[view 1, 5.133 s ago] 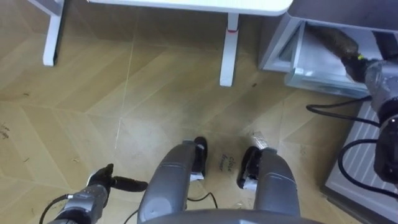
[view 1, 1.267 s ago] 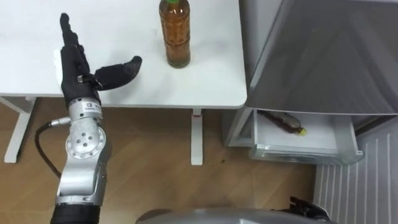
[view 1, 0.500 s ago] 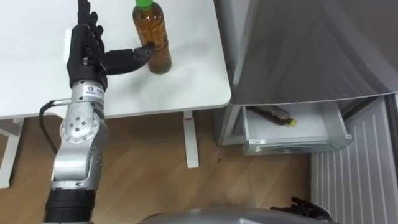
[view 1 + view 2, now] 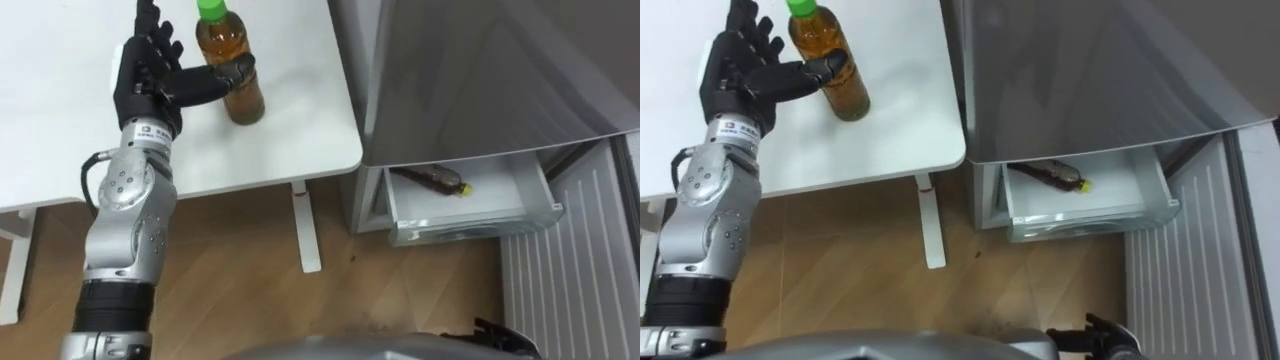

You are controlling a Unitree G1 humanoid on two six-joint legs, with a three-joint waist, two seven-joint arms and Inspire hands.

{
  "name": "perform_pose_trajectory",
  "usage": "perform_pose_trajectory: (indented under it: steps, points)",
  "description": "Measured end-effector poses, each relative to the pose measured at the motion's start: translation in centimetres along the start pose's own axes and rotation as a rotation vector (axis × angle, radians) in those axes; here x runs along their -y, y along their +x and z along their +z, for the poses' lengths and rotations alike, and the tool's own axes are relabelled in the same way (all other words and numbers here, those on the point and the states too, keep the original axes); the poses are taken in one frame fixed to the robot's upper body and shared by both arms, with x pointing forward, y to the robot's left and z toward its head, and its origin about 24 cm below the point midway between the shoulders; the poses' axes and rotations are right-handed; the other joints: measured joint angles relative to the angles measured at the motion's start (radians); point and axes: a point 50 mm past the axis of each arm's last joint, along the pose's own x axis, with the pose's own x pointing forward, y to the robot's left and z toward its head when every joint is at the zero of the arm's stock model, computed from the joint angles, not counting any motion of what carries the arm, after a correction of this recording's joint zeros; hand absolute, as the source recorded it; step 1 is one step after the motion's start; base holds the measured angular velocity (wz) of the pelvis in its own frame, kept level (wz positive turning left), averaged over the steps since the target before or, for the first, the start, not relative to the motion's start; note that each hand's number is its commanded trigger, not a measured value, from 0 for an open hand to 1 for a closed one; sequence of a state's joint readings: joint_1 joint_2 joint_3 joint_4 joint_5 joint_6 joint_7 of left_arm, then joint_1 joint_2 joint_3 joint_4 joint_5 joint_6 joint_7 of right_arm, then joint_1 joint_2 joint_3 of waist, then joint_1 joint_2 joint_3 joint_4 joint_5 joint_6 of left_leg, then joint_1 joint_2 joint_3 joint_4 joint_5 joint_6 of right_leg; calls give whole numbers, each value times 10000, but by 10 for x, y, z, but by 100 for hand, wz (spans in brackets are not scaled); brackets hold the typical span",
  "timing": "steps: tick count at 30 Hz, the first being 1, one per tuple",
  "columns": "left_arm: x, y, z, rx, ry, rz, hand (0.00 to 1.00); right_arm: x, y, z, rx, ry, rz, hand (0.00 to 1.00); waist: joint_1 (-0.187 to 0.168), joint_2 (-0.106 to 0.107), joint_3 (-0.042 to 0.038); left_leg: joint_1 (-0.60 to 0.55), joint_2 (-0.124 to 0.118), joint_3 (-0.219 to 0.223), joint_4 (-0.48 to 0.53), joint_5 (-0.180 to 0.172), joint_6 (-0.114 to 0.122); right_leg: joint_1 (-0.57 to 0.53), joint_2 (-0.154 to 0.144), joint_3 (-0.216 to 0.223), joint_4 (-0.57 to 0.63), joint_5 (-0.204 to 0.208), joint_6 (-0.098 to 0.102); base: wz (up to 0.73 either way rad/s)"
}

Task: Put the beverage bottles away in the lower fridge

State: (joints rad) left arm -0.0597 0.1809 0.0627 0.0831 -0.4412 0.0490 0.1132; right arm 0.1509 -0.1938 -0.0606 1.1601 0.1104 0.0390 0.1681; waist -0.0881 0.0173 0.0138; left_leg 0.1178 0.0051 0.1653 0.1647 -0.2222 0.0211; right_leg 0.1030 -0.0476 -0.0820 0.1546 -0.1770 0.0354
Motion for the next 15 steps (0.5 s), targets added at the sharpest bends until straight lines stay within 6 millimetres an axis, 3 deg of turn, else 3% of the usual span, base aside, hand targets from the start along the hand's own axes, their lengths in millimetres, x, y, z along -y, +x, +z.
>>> perform_pose_trajectory:
  steps: [6,15]
  points:
    - [-4,6,0,-234,20,243,0,3,-1,-6,-429,-465,-148,0,-55,-3,-8,-18,14,0,0,0,0,-98,10,2,132,0,0,-1]
    - [-13,7,-3,-452,62,578,0,5,-2,-16,-1069,-1311,-368,0,-201,-101,-89,13,36,205,55,1,2,-151,3,2,217,1,-2,-6]
